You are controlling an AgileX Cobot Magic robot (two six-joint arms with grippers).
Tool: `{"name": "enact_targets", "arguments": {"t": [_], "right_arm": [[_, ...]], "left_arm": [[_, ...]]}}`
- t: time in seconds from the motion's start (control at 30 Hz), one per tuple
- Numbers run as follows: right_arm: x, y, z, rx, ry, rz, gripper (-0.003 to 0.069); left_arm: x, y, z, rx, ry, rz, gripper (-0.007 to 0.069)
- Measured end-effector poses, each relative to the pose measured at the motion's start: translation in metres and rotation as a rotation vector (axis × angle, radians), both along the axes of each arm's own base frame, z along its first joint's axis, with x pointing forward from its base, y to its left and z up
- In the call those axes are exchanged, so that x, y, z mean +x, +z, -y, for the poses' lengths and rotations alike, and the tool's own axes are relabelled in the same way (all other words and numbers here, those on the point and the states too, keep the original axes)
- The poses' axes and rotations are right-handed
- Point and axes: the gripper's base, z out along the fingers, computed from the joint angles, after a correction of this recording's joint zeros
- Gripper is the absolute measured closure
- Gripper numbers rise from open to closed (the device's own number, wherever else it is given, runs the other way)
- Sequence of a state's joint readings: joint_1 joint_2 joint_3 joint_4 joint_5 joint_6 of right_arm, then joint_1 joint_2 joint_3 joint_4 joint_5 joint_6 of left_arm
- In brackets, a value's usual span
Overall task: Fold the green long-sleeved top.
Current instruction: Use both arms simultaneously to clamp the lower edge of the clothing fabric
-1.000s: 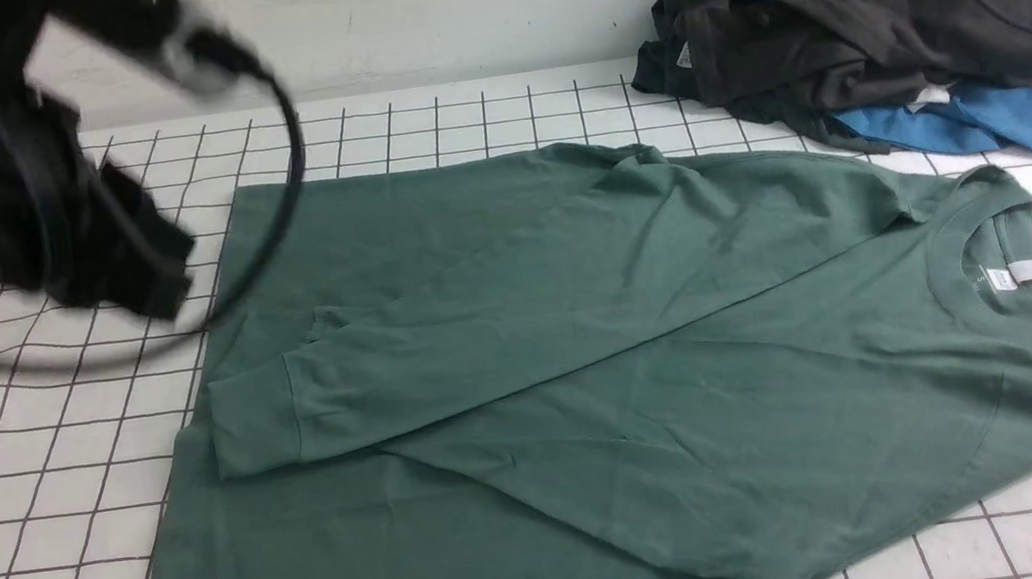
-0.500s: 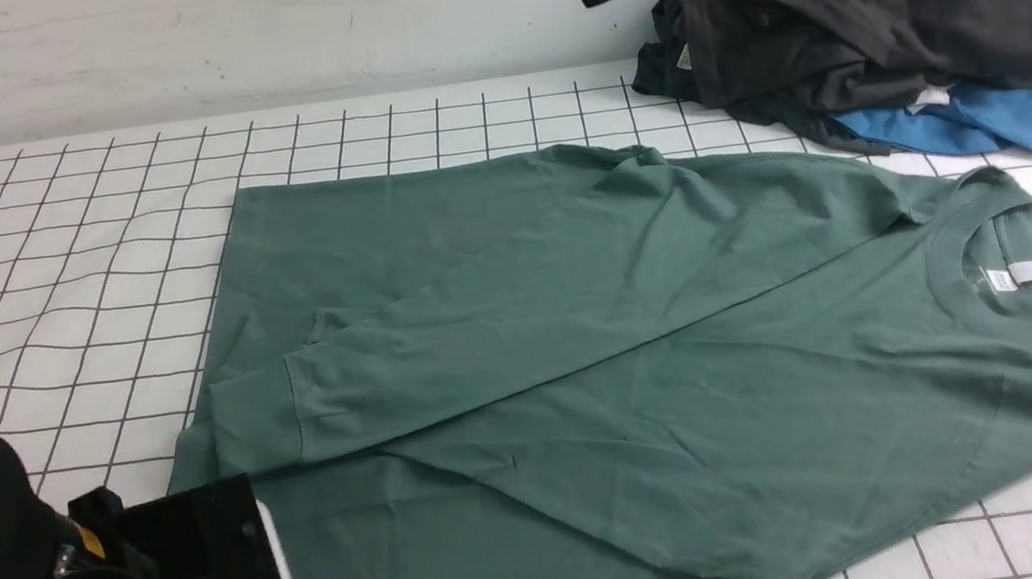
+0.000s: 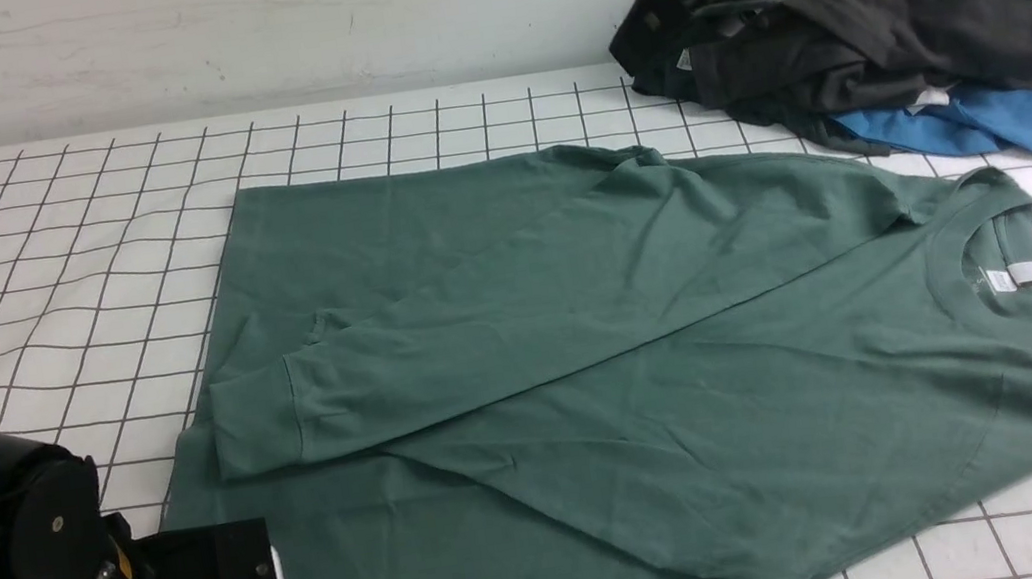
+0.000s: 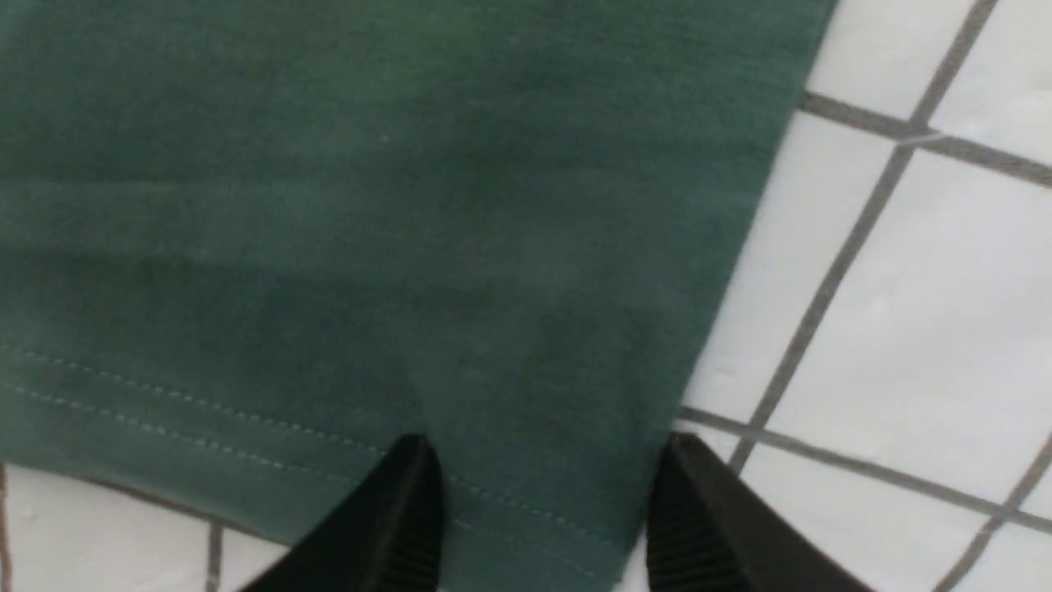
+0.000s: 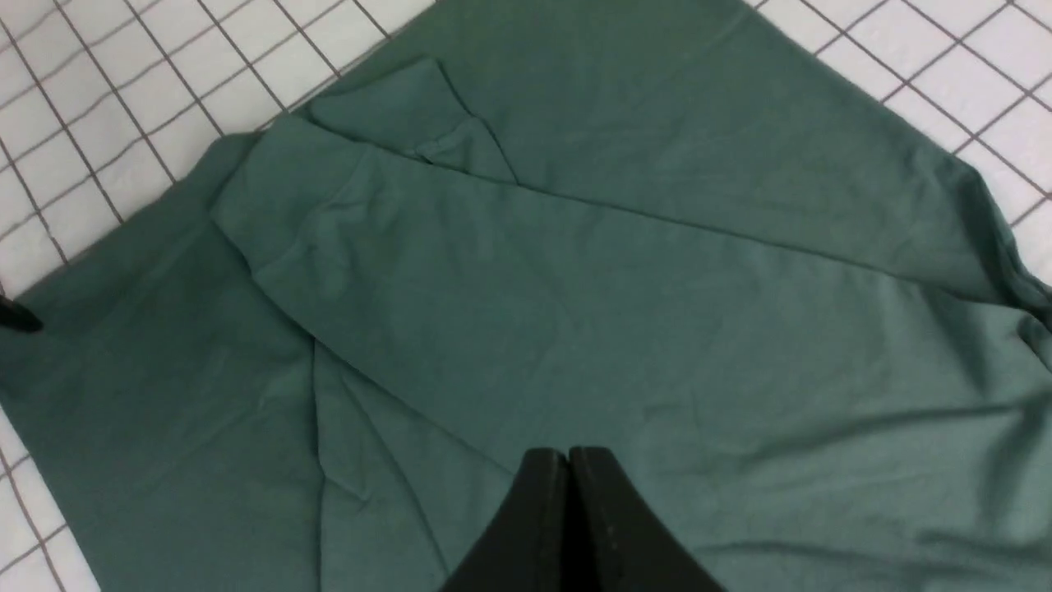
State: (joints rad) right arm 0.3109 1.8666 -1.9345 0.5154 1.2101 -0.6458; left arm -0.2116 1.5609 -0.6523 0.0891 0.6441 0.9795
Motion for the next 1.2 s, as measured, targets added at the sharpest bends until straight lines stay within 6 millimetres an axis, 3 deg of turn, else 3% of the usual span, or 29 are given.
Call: {"name": "enact_targets", "arguments": {"t": [0.13, 0.2, 0.37, 0.47, 0.57, 0.73, 0.8, 0.83, 0.87, 0.93, 0.97, 1.0, 1.1, 1.2], "right_arm": [[-0.032, 0.016, 0.016, -0.039, 0.002, 0.151, 0.0666], [-0.054, 0.024, 0.023, -0.049, 0.010, 0.232, 0.0666], [-0.097, 0.033, 0.042, -0.091, 0.024, 0.481, 0.0666], [-0.124, 0.022, 0.055, -0.144, 0.024, 0.624, 0.0666], [-0.143, 0.006, 0.063, -0.190, 0.044, 0.653, 0.0666], [-0.156, -0.064, 0.068, -0.316, 0.149, 0.369, 0.0647], [-0.157, -0.082, 0.070, -0.354, 0.160, 0.276, 0.0631], [-0.156, -0.106, 0.075, -0.440, 0.179, 0.174, 0.0593], [-0.156, -0.110, 0.077, -0.466, 0.187, 0.168, 0.0582], [-0.152, -0.143, 0.088, -0.643, 0.229, 0.083, 0.0489], [-0.151, -0.146, 0.089, -0.656, 0.226, 0.075, 0.0480], [-0.147, -0.161, 0.095, -0.746, 0.239, 0.065, 0.0405], [-0.137, -0.180, 0.099, -0.824, 0.227, 0.069, 0.0305], [-0.130, -0.196, 0.101, -0.888, 0.252, 0.058, 0.0253]], "left_arm": [[0.003, 0.008, 0.000, -0.020, -0.008, 0.117, 0.0533], [0.002, 0.020, 0.001, -0.050, 0.023, 0.174, 0.0597], [-0.006, 0.049, 0.003, -0.142, 0.122, 0.283, 0.0620], [-0.013, 0.063, 0.004, -0.216, 0.226, 0.316, 0.0620], [-0.017, 0.067, 0.004, -0.248, 0.303, 0.303, 0.0620], [-0.019, 0.066, 0.004, -0.274, 0.420, 0.276, 0.0621], [-0.019, 0.066, 0.004, -0.278, 0.436, 0.275, 0.0621], [-0.019, 0.066, 0.004, -0.284, 0.457, 0.273, 0.0621], [-0.019, 0.066, 0.004, -0.284, 0.457, 0.273, 0.0621], [-0.018, 0.067, 0.005, -0.292, 0.484, 0.272, 0.0621], [-0.018, 0.068, 0.005, -0.293, 0.486, 0.273, 0.0621], [-0.017, 0.071, 0.005, -0.299, 0.498, 0.271, 0.0621], [-0.016, 0.073, 0.007, -0.318, 0.518, 0.268, 0.0621], [-0.016, 0.074, 0.008, -0.330, 0.531, 0.255, 0.0621]]}}
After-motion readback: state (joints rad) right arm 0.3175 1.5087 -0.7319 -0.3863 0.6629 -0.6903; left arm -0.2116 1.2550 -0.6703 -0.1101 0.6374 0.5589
